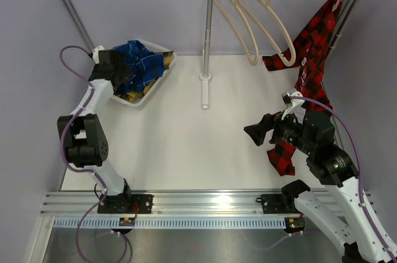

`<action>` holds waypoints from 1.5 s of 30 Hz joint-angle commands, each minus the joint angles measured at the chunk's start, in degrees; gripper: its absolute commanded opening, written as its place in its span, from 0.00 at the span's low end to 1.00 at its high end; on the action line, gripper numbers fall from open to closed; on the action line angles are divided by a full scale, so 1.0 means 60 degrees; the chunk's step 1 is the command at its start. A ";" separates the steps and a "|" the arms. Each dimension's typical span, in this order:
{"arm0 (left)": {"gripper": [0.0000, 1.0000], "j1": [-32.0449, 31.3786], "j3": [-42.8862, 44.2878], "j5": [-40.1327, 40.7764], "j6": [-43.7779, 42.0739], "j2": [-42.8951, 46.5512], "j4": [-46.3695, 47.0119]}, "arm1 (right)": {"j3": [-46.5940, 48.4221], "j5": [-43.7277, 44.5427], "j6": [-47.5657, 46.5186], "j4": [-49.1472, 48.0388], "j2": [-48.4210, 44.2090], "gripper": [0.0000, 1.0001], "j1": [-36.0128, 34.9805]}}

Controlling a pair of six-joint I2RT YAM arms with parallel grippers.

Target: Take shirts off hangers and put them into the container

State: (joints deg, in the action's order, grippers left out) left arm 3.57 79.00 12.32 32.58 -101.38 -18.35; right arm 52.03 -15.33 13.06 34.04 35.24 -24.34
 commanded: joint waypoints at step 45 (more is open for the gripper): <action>0.97 0.3740 -0.4613 -0.1481 0.3637 0.2279 0.6149 | -0.0058 -0.1004 -0.0038 -0.0459 -0.0557 0.99 -0.0104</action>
State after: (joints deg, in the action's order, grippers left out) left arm 25.47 48.14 3.64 53.23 -86.11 13.67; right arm 51.64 -20.53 13.28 33.61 31.51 -24.34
